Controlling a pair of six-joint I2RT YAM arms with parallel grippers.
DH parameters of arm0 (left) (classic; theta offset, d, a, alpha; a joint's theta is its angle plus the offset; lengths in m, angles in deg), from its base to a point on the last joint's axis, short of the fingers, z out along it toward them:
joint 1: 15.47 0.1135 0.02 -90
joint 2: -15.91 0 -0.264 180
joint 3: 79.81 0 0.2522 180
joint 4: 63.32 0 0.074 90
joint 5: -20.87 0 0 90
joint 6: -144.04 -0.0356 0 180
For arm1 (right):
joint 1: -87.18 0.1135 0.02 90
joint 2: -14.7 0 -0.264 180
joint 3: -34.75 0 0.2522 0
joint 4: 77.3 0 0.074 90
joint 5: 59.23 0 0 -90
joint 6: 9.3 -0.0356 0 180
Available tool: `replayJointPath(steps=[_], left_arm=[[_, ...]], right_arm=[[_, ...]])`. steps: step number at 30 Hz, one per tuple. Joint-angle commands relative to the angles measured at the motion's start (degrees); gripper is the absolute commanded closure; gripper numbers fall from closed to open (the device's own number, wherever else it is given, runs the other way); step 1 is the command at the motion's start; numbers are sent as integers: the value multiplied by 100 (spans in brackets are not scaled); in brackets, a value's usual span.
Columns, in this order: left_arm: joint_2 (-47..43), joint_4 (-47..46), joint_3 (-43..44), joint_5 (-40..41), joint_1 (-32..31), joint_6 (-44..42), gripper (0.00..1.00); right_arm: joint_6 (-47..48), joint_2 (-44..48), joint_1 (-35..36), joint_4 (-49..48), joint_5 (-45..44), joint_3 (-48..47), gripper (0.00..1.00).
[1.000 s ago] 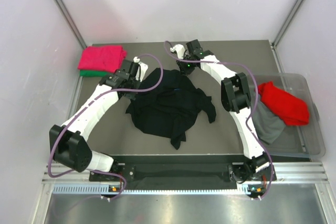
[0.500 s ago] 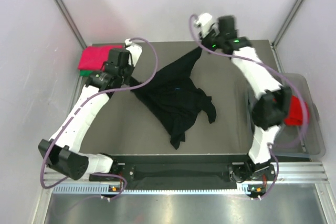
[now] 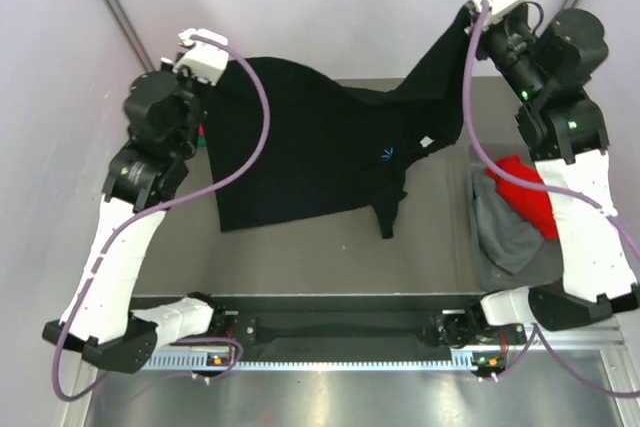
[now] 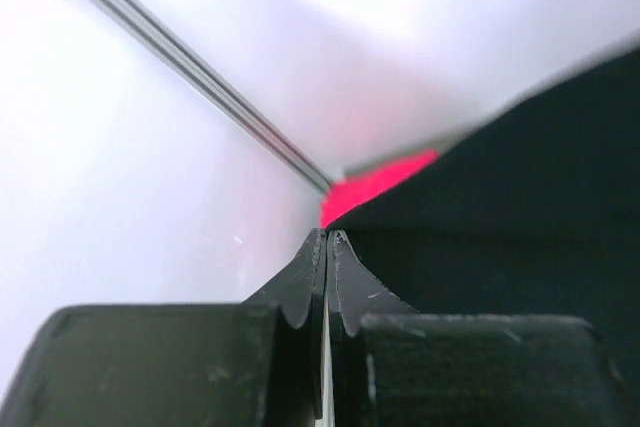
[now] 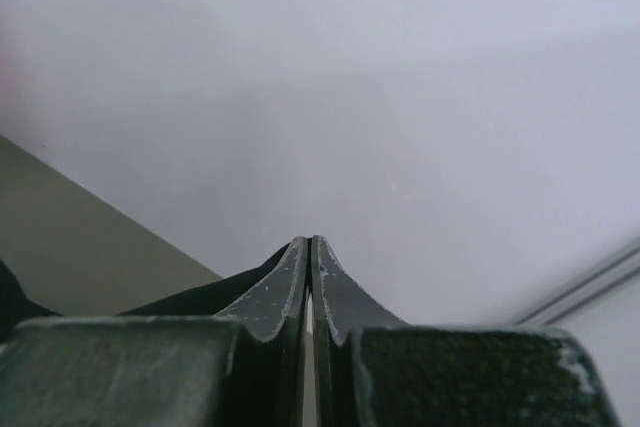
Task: Fold and stack the t-shirts
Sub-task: Flatten the tshirt out
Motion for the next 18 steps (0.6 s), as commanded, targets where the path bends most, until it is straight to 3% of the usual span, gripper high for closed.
replayJointPath(steps=[1, 9, 18], left_arm=[[-396, -733, 542, 93, -2, -296, 100], [-1335, -549, 385, -233, 16, -7, 100], [-2346, 198, 436, -848, 200, -50, 100]], right_arm=[[140, 641, -60, 100, -349, 237, 100], [-308, 1802, -403, 505, -270, 590, 100], [-344, 2444, -491, 1365, -16, -419, 100]])
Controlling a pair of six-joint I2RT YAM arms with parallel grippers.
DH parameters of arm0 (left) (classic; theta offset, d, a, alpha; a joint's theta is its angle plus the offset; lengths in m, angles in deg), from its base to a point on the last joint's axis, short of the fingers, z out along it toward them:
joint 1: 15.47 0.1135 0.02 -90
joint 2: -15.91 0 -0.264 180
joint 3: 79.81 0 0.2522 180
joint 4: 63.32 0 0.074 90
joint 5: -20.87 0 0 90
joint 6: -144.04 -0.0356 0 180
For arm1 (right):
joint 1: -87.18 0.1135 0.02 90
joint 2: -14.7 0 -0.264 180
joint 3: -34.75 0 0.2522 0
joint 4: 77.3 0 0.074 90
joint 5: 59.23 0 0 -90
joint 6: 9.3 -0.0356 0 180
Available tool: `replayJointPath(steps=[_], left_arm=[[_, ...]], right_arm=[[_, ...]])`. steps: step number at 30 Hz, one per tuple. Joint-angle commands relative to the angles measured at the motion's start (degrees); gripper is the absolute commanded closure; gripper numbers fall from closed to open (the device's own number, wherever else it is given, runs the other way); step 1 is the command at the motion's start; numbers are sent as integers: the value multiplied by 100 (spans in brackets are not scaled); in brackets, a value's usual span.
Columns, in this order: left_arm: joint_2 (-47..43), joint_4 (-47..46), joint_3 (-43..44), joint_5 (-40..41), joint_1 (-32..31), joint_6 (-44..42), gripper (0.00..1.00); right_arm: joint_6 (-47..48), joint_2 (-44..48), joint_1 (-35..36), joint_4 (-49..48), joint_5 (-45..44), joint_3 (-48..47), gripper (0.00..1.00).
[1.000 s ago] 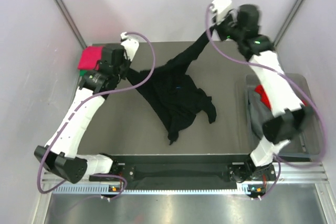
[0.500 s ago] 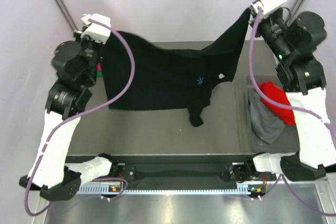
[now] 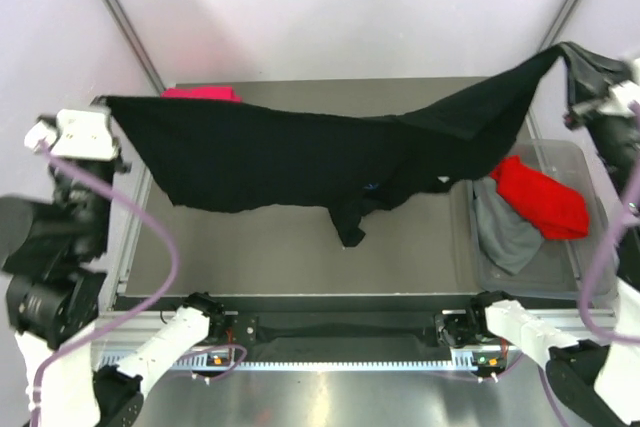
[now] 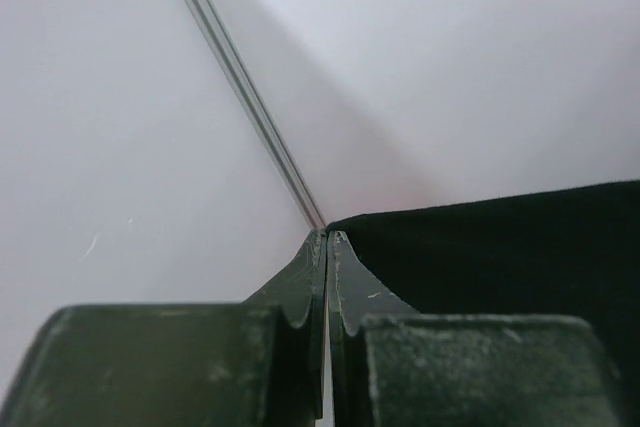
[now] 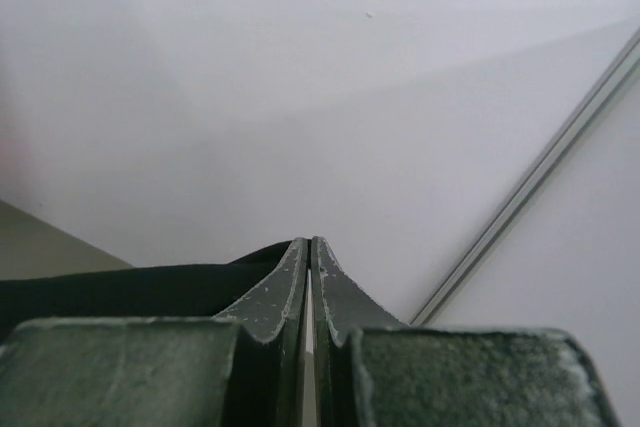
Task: Fold and stack the t-shirts
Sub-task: Flatten the tshirt out
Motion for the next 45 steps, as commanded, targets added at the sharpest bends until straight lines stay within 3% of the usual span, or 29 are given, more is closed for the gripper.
replayJointPath(steps=[1, 9, 15, 19, 22, 27, 30, 33, 37, 40, 45], left_arm=[[-271, 179, 199, -262, 89, 0, 100], [-947, 645, 401, -298, 186, -246, 100], [-773, 1067, 1648, -263, 194, -368, 100], [-501, 945, 1975, -131, 168, -754, 100], [-325, 751, 1651, 79, 54, -1054, 100], [-605, 130, -746, 361, -271, -1177, 100], [-475, -337, -1855, 230, -263, -1151, 100], [61, -777, -2585, 220, -271, -1186, 100], [939, -2346, -3612, 309, -71, -1493, 100], [1923, -2886, -3659, 20, 560, -1371, 100], [3874, -3581, -2931, -623, 1433, -852, 100]], right_arm=[[-33, 235, -106, 239, 85, -558, 100], [-42, 745, -326, 729, 586, -1496, 100], [-69, 824, -896, 811, 973, -2544, 100], [-33, 903, -1414, 442, 1210, -2326, 100], [115, 798, -1434, 12, 1018, -1729, 100], [669, 500, -1416, -955, 955, 262, 100], [793, -80, -1416, -1096, 982, 915, 100], [863, -713, -1390, -1377, 929, 1609, 100], [1065, -1494, -1039, -1842, 640, 2463, 100], [1057, -1882, -801, -2335, 490, 2948, 100], [1100, -3173, -433, -3003, 271, 3150, 100]])
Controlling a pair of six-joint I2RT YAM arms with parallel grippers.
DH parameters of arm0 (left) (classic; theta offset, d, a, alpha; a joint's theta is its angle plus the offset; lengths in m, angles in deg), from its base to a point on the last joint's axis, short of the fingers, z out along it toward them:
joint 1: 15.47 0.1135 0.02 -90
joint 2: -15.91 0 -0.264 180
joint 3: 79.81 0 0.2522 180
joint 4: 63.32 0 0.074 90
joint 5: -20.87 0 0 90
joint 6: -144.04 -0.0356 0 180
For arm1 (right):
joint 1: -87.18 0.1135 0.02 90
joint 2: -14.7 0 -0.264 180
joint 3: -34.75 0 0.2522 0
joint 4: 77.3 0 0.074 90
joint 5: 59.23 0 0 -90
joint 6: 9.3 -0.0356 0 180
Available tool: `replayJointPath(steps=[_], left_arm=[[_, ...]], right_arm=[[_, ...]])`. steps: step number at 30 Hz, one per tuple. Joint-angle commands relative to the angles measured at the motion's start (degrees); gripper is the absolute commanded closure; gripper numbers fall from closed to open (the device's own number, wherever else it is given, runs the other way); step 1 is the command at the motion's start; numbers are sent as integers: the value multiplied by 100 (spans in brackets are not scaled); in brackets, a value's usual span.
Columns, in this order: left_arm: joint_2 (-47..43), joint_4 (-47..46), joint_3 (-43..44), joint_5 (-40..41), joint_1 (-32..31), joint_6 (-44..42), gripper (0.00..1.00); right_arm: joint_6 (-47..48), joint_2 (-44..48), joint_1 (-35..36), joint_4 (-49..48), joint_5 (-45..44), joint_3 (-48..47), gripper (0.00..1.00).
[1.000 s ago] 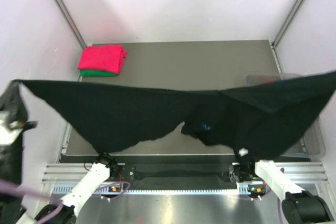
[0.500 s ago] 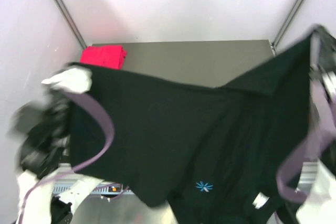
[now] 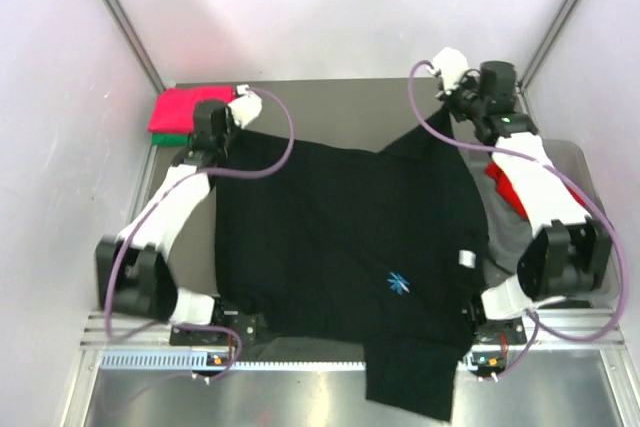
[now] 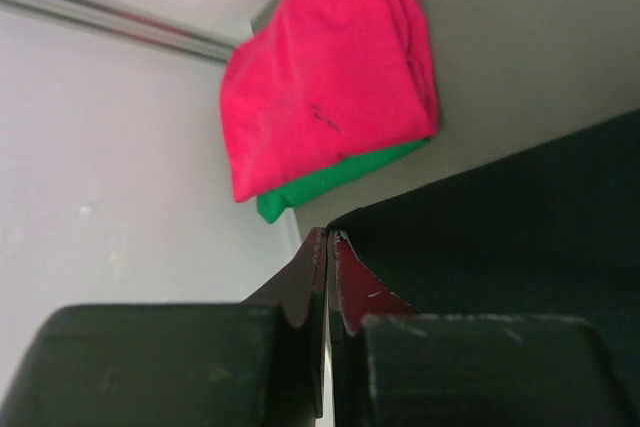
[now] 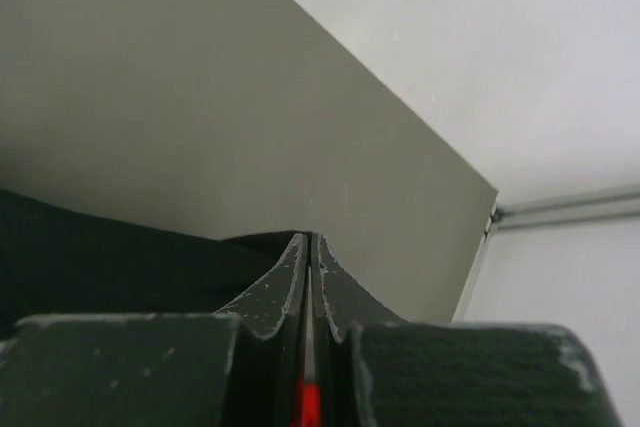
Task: Fold and stack the t-shirts
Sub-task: Flatten the tshirt out
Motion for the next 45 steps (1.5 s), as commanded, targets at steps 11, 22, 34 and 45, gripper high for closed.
replayJointPath(steps=[11, 22, 34, 45], left_arm=[[3291, -2247, 2067, -48, 613, 352, 100], [4609, -2695, 3227, 129, 701, 502, 100], [5858, -2985, 5028, -30, 639, 783, 100], [5763, -3063, 5119, -56, 508, 827, 100]], right_arm=[[-311, -3483, 272, -2003, -1276, -2501, 100], [-452, -5469, 422, -2064, -1601, -5086, 100], [-206, -6095, 387, -2776, -1813, -5799, 100], [-408, -5718, 351, -2267, -1628, -5694, 100]])
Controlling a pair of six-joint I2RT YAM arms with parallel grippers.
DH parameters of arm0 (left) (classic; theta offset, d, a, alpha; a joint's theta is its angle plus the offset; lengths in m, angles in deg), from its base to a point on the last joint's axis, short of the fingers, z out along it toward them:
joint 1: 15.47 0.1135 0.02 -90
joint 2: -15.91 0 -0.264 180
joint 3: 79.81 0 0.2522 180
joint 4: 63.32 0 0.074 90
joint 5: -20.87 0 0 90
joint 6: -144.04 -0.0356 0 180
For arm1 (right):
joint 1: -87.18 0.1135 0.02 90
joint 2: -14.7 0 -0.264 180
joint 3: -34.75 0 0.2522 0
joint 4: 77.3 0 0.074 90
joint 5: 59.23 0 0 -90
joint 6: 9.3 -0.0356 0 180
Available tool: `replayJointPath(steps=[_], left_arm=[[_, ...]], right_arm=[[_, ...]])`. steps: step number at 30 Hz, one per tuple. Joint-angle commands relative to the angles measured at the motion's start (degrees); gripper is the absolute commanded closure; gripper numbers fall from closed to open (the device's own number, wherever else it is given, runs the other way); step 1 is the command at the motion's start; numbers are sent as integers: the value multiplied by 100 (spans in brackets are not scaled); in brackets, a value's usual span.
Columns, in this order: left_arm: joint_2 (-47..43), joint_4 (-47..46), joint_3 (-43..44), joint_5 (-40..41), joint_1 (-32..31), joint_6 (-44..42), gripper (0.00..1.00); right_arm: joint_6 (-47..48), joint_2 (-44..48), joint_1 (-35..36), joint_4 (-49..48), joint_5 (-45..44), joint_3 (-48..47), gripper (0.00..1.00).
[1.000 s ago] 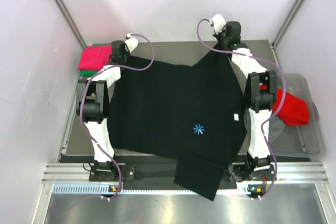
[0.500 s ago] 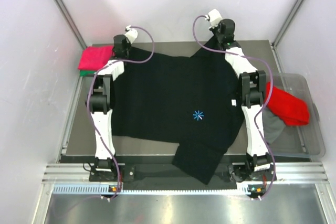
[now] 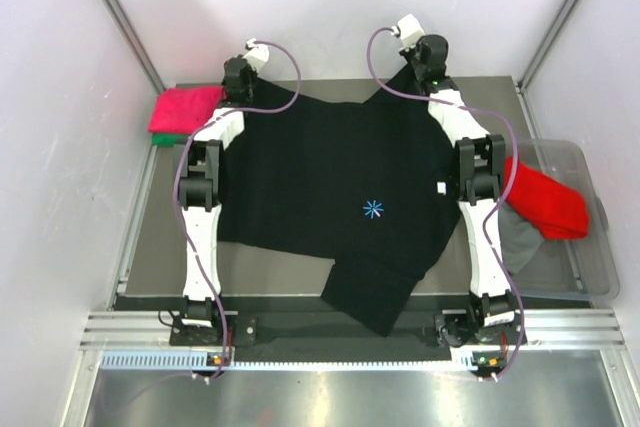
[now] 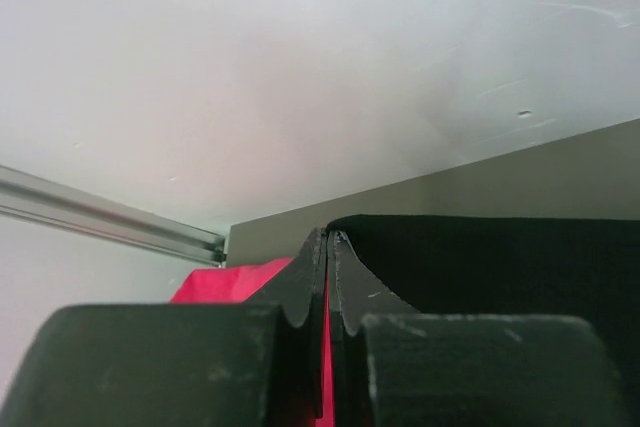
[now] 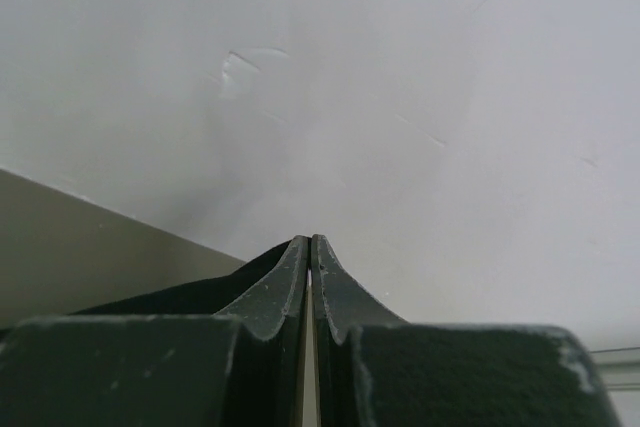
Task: Fold and stack the t-shirts
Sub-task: Flatten the tshirt out, then fold the tshirt
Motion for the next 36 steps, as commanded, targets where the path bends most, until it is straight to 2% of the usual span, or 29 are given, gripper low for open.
replayJointPath(steps=[1, 8, 12, 13, 16, 21, 26, 36], left_arm=[[-571, -560, -249, -97, -19, 171, 100], [-1442, 161, -750, -458, -28, 453, 100], [-2188, -242, -1934, -590, -45, 287, 100], [-2260, -417, -2103, -538, -45, 199, 100], [-2559, -830, -2736, -485, -45, 59, 100], [-2989, -1025, -3404, -467, -2, 23, 100], [-3227, -1078, -3687, -476, 104, 93, 100], [-3886, -1026, -4451, -563, 174, 224, 100]], right_arm=[[-126, 607, -29, 117, 127, -92, 100], [-65, 2067, 68, 453, 321, 1664, 100], [-144, 2849, 94, 488, 312, 2780, 100], [-161, 3199, 94, 383, 295, 3296, 100], [-275, 3772, 94, 303, 277, 4054, 100], [-460, 4483, 103, 575, 294, 4698, 100], [-794, 5012, 138, 979, 382, 5146, 100], [-1304, 6689, 349, 1717, 514, 6236, 100]])
